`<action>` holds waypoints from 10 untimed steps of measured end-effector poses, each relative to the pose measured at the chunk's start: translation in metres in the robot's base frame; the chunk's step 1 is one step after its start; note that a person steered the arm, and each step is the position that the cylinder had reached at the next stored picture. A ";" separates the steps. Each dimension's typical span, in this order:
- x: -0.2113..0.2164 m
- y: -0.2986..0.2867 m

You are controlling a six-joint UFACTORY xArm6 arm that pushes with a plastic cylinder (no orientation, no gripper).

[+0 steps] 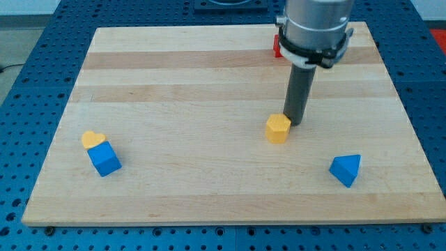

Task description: Place the yellow hexagon to the right of the yellow heart

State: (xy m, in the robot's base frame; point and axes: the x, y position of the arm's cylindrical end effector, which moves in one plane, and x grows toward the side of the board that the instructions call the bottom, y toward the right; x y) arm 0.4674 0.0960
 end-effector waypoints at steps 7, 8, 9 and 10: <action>0.074 -0.241; 0.072 -0.209; 0.049 -0.194; 0.049 -0.243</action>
State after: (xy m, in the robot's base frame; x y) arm 0.5163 -0.1473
